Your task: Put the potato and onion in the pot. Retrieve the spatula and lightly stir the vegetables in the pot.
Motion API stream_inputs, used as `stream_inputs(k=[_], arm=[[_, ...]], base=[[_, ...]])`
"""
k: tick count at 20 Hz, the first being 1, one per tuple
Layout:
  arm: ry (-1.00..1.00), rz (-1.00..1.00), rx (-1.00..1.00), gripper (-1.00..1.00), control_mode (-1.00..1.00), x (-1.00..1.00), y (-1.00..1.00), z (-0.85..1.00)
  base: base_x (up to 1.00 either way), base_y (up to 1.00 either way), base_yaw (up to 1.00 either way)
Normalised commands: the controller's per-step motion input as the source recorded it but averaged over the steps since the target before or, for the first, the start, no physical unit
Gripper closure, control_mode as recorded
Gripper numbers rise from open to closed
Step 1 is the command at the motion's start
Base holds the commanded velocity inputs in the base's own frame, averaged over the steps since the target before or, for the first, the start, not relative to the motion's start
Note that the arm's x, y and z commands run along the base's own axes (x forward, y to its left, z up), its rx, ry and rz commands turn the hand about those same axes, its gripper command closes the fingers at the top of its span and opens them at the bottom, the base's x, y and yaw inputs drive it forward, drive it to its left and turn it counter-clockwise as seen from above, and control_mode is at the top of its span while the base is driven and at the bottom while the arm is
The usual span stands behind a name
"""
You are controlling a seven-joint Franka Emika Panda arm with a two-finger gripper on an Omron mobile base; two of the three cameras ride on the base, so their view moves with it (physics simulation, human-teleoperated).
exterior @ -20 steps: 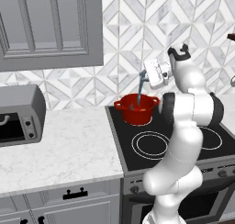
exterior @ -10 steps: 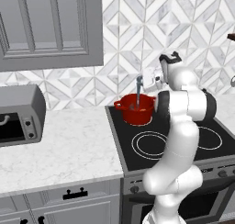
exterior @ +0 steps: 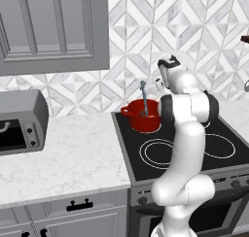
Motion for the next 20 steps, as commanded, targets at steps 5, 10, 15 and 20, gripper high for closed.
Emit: stream_inputs(k=[5, 10, 15, 20], arm=[[0.14, -0.06, 0.08, 1.00, -1.00, 0.18, 0.00, -0.08], [0.00, 0.00, 0.21, 1.00, -1.00, -0.06, 0.00, 0.26], [0.13, -0.06, 0.04, 1.00, -1.00, 0.15, 0.00, -0.41], [0.13, -0.11, -0.01, 1.00, -1.00, 0.24, -0.03, -0.53]], base=[[0.00, 0.00, 0.00], [0.00, 0.00, 0.00], [0.00, 0.00, 0.00], [0.00, 0.00, 0.00]])
